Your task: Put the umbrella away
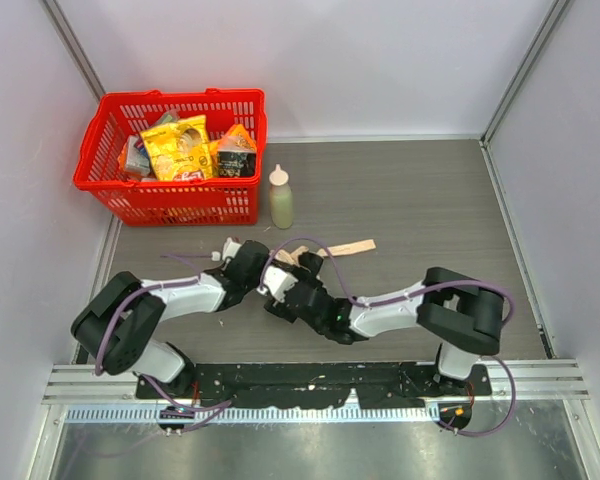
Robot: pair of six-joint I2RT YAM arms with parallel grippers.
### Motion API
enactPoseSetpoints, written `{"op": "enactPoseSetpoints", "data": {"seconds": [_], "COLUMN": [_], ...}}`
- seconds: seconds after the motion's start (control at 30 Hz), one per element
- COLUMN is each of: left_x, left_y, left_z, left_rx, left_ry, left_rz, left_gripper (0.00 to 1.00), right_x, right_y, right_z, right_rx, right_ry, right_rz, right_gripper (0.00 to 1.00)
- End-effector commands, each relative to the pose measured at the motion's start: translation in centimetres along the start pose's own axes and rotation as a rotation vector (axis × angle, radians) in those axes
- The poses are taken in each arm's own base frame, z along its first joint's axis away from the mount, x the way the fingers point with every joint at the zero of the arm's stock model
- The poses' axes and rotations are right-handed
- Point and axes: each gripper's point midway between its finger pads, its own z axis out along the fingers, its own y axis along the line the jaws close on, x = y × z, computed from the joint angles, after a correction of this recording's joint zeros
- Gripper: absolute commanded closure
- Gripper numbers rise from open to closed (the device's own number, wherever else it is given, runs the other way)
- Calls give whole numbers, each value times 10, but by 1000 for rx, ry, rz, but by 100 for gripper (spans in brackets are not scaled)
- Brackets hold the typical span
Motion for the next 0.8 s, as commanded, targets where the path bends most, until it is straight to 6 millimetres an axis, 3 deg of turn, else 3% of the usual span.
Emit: {"op": "enactPoseSetpoints", "data": {"seconds": [0.0, 0.2, 0.27, 0.33, 0.47, 0.57, 0.67, 0.77], "left_x": [10, 9, 9, 9, 11, 13, 13, 13], "left_y": [121, 116, 116, 117, 120, 121, 120, 120], "left_z": [-12, -14, -14, -13, -11, -10, -11, -11], "left_rx": [-409, -390, -386, -389, -396, -396, -393, -391], "left_ry": [54, 53, 56, 58, 66, 74, 77, 75], "left_rz": [87, 92, 97, 100, 102, 100, 99, 101], "left_gripper": [100, 100, 100, 100, 100, 100, 100, 100], "right_x": [15, 57, 64, 58, 8, -27, -34, -29], "right_y": [-39, -34, -37, -38, -28, -39, -44, -43], "right_z": [19, 25, 22, 19, 9, -9, -17, -9], "right_rx": [278, 284, 304, 294, 142, 85, 19, -39], "right_ry": [34, 111, 122, 101, 9, -85, -142, -138], "right_rz": [-73, -16, -17, -28, -17, 73, 93, 77], "right_gripper": [26, 49, 43, 26, 20, 19, 19, 18]}}
